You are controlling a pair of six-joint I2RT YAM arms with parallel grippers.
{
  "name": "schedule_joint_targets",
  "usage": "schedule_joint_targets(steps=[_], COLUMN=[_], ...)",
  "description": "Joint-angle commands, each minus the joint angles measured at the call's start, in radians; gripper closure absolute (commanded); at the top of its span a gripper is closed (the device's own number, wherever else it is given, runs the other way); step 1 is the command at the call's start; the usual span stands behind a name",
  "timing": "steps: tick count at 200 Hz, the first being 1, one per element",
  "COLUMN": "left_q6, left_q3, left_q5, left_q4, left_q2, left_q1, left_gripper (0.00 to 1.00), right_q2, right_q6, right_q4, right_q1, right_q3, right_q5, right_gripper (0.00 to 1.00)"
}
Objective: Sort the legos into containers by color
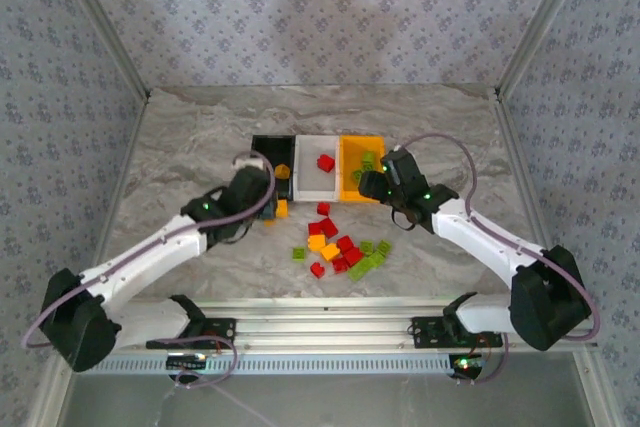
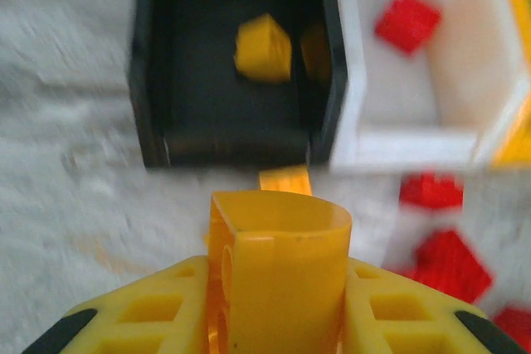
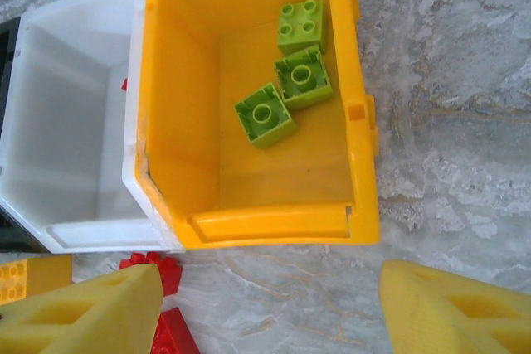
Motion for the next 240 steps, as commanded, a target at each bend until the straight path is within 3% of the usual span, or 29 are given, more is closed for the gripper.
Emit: schedule_joint_targets(steps=[1,65,83,99,125,158,167,208,240], left_q6=[0.056,0.059,0.053,0.043,0.024,-0.001,-0.014,-0.076,-0.166], left_q3=[0.112,0.417,0.466,0.479,0.448,0.361,0.317,0.059,-0.153], left_q5=[0.041,0.033,0.032,0.057,0.085,0.167,0.19,0.17,0.158], left_q4=[0.013,-0.013,-0.039,-0.04,-0.011,0.031,0.053,0.087,0.069], left_q2=[0.148,0.553,0.6,0.595,0.492,0.298,0.238,-0.032,-0.223], left_q1=[0.076,0.179,0.184,0.183,0.159,0.1,0.076,-0.065,-0.1], left_gripper=[0.75,0.75,0.65,0.48,0.26,0.14,0.01,0.0,0.01], right_q2=[-0.032,-0.142,-0.179,-0.207,-0.216,-0.176,-0.158,0.008,0.133], right_q6=[0.028,0.033,0.026,0.015,-0.001,-0.027,-0.039,-0.133,-0.183], right_q4=[-0.008,-0.05,-0.066,-0.072,-0.083,-0.075,-0.062,-0.054,-0.068], right_q1=[0.012,0.027,0.038,0.044,0.064,0.124,0.151,0.258,0.314], right_q3=[-0.032,-0.111,-0.132,-0.151,-0.169,-0.174,-0.171,-0.099,-0.032], right_q5=[0.018,-0.008,-0.025,-0.053,-0.099,-0.119,-0.123,-0.118,-0.077], right_gripper=[0.29,0.28,0.28,0.26,0.25,0.25,0.25,0.27,0.3])
